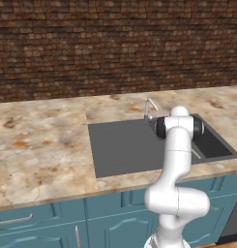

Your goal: Pick up the dish brush and dish brush from the sink, and place them back in the cabinet, and close the cabinet door.

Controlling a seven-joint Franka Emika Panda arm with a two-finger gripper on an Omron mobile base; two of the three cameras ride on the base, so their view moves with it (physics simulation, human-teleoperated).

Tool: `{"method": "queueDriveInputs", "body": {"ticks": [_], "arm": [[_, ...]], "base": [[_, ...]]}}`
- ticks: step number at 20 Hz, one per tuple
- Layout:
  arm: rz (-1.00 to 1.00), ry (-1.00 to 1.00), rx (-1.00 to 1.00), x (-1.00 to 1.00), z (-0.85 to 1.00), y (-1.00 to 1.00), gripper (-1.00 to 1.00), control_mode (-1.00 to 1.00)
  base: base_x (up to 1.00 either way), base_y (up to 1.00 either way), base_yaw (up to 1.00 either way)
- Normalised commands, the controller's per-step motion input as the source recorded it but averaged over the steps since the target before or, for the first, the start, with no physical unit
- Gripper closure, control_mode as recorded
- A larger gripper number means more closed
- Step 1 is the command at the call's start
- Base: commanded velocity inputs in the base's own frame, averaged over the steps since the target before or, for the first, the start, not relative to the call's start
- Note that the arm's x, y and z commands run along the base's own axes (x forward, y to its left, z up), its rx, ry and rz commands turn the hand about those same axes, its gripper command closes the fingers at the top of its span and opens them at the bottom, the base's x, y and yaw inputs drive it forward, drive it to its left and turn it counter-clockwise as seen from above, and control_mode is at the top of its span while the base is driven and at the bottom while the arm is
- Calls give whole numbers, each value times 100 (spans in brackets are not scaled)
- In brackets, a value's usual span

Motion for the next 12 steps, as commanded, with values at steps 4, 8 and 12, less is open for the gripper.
{"method": "queueDriveInputs", "body": {"ticks": [4, 8, 12], "arm": [[0, 2, 0, 2, -16, 0, -100, -100], [0, 4, 0, 0, -16, 0, -100, -100], [0, 4, 0, 0, -18, 0, -100, -100]], "base": [[0, 0, 0], [0, 0, 0], [0, 0, 0]]}}
